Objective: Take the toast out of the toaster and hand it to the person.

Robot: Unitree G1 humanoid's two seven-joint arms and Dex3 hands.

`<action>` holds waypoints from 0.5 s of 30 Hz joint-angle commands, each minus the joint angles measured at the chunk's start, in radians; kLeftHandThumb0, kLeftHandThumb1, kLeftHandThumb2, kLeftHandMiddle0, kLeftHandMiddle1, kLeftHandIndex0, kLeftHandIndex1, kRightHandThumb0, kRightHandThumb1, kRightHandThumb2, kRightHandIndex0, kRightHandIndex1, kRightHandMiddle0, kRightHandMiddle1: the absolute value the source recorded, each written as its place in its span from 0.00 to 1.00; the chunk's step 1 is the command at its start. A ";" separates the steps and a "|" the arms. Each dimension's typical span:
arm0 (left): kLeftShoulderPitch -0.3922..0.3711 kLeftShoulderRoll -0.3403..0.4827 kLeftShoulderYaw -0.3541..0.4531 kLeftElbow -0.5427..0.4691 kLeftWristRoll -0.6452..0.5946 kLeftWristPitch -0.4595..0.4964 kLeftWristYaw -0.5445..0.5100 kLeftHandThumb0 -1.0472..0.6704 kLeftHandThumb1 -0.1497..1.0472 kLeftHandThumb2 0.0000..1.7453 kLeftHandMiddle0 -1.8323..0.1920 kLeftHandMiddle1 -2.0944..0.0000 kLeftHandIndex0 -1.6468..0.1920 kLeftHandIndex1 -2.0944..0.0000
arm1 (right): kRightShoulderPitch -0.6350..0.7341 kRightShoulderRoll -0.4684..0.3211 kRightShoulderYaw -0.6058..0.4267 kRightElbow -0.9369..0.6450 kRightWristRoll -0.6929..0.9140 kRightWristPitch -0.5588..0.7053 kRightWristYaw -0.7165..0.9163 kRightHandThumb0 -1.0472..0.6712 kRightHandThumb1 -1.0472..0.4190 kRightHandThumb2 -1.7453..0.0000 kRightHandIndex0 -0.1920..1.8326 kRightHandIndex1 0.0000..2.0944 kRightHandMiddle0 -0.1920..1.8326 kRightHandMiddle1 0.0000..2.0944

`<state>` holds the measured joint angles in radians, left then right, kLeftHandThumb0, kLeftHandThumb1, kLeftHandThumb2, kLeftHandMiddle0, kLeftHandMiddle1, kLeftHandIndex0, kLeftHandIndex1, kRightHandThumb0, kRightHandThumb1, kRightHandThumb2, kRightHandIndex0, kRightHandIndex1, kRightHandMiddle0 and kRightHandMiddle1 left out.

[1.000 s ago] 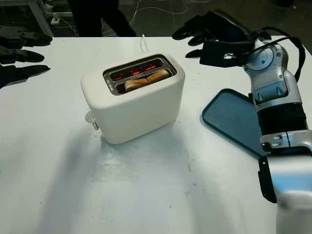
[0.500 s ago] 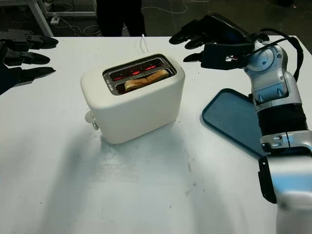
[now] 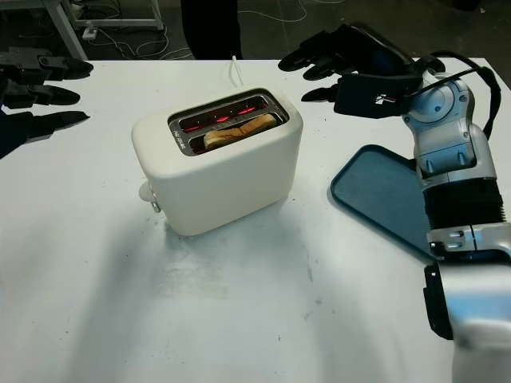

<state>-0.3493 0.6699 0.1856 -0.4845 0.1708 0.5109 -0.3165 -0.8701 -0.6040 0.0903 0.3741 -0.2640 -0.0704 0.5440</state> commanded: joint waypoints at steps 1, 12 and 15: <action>0.017 -0.002 0.012 -0.017 0.008 0.005 0.003 0.50 0.81 0.00 0.51 0.86 0.45 0.98 | 0.028 -0.013 -0.017 -0.020 0.014 0.018 -0.008 0.52 0.12 1.00 0.48 0.00 0.44 0.00; 0.049 -0.022 0.011 -0.015 0.010 -0.033 0.011 0.48 0.81 0.00 0.51 0.86 0.45 0.98 | 0.084 -0.008 -0.041 -0.012 0.030 -0.017 -0.027 0.47 0.10 1.00 0.49 0.00 0.44 0.00; 0.048 -0.025 0.007 -0.016 0.011 -0.027 0.012 0.47 0.81 0.00 0.51 0.86 0.45 0.99 | 0.093 -0.006 -0.040 -0.004 0.031 -0.032 -0.034 0.47 0.10 1.00 0.49 0.00 0.45 0.00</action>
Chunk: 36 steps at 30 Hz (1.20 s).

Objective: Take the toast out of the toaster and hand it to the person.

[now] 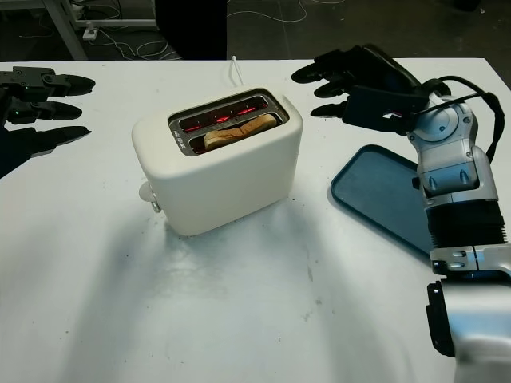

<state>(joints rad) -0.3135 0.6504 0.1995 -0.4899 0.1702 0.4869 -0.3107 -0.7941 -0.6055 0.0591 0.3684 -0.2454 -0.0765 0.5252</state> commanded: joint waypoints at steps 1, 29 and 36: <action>0.012 -0.007 -0.007 -0.010 0.011 -0.005 0.007 0.47 0.81 0.00 0.51 0.86 0.45 0.99 | 0.019 -0.006 -0.007 0.008 0.010 -0.035 -0.020 0.46 0.10 1.00 0.49 0.01 0.45 0.01; 0.008 -0.017 -0.015 -0.013 0.018 -0.007 0.013 0.47 0.82 0.00 0.51 0.85 0.44 0.99 | 0.029 -0.004 0.002 0.034 0.001 -0.058 -0.053 0.44 0.11 1.00 0.52 0.01 0.47 0.01; 0.011 -0.024 -0.014 -0.010 0.016 -0.014 0.019 0.48 0.82 0.00 0.51 0.85 0.44 0.99 | 0.031 -0.002 -0.002 0.031 0.008 -0.049 -0.049 0.43 0.11 1.00 0.52 0.01 0.47 0.01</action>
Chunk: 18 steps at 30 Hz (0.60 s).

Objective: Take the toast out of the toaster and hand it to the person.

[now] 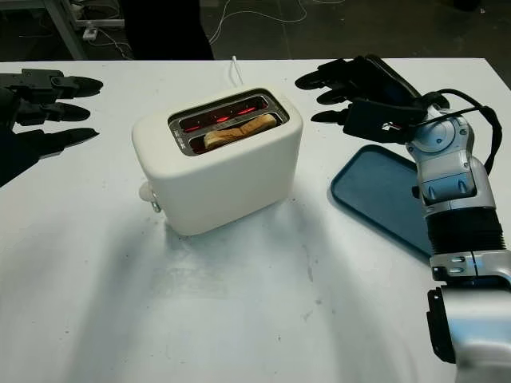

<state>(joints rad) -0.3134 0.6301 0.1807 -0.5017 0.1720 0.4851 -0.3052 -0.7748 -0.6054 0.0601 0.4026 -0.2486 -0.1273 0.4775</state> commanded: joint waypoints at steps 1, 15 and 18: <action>0.012 -0.003 0.004 0.001 0.015 -0.007 0.013 0.48 0.82 0.00 0.51 0.85 0.44 0.99 | 0.012 -0.001 -0.003 -0.005 0.014 0.006 0.002 0.43 0.11 1.00 0.52 0.01 0.47 0.00; 0.018 -0.007 0.005 0.005 0.014 -0.020 0.019 0.47 0.82 0.00 0.52 0.84 0.44 0.99 | 0.011 -0.003 0.002 -0.007 0.008 -0.009 -0.004 0.44 0.11 1.00 0.52 0.01 0.47 0.00; 0.018 -0.006 0.002 0.001 0.014 -0.015 0.019 0.47 0.82 0.00 0.52 0.84 0.44 0.99 | 0.010 -0.004 0.001 -0.007 0.009 -0.007 -0.001 0.44 0.11 1.00 0.52 0.01 0.47 0.00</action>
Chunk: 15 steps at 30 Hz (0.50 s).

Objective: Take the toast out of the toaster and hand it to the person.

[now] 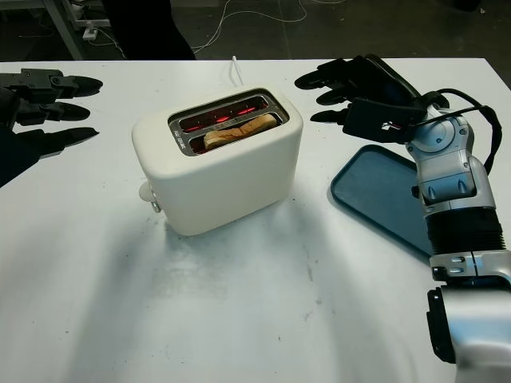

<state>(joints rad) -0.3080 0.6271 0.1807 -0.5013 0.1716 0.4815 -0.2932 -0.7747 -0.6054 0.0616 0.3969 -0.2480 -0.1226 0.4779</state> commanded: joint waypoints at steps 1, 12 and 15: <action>0.013 -0.003 0.001 0.001 0.015 -0.012 0.008 0.47 0.82 0.00 0.52 0.84 0.44 0.99 | 0.010 -0.004 0.000 -0.003 0.008 -0.008 -0.001 0.43 0.11 1.00 0.52 0.01 0.47 0.00; 0.015 -0.008 0.004 0.004 0.013 -0.015 0.012 0.46 0.82 0.00 0.52 0.83 0.44 0.99 | 0.008 -0.002 -0.002 0.001 0.017 -0.004 0.006 0.43 0.11 1.00 0.52 0.01 0.47 0.00; 0.014 -0.010 0.008 0.002 0.009 -0.011 0.009 0.46 0.82 0.00 0.52 0.83 0.44 0.99 | 0.009 -0.004 0.002 -0.005 0.009 -0.005 0.002 0.43 0.11 1.00 0.52 0.01 0.47 0.00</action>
<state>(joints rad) -0.3068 0.6197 0.1809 -0.5007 0.1714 0.4774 -0.2914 -0.7747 -0.6054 0.0616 0.3976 -0.2450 -0.1235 0.4788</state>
